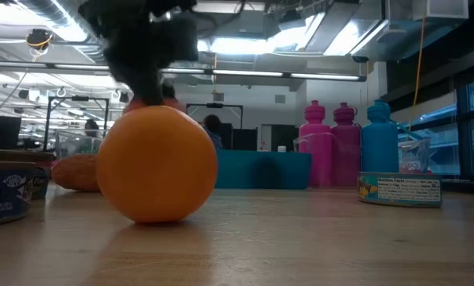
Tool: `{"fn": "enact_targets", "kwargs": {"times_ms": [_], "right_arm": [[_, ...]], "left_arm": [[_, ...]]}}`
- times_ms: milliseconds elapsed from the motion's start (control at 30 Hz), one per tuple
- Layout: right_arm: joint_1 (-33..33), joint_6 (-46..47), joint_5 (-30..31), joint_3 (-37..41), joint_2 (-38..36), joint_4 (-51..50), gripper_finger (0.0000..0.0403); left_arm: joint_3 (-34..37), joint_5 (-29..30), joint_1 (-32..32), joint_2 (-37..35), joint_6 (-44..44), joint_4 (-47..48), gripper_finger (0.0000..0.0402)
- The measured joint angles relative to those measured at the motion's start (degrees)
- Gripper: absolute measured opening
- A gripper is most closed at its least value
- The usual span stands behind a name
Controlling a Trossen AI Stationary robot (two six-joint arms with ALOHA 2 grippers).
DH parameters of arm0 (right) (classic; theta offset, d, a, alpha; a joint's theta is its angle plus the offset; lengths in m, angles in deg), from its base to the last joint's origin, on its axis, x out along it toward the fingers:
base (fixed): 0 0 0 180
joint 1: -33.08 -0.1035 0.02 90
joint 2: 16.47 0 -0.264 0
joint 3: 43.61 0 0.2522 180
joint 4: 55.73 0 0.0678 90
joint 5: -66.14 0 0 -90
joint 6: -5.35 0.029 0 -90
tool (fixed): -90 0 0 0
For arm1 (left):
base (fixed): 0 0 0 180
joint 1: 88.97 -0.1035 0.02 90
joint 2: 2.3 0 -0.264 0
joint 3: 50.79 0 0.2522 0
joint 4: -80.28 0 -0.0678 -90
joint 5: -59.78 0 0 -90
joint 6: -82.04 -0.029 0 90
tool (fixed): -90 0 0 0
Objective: Pick & Place Food Item
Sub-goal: Put the orange into the blue bin
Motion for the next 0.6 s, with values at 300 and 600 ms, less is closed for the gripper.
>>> {"fn": "enact_targets", "kwargs": {"times_ms": [300,600], "right_arm": [[0.02,-0.42,1.97,0.0,0.03,0.14,0.0009],[0.0,-0.43,1.97,0.0,0.05,0.22,0.0009]], "left_arm": [[-7.42,1.59,-5.23,-6.12,-3.96,2.29,0.0215],[-12.22,2.07,-20.17,-7.2,-10.64,1.86,0.0214]]}}
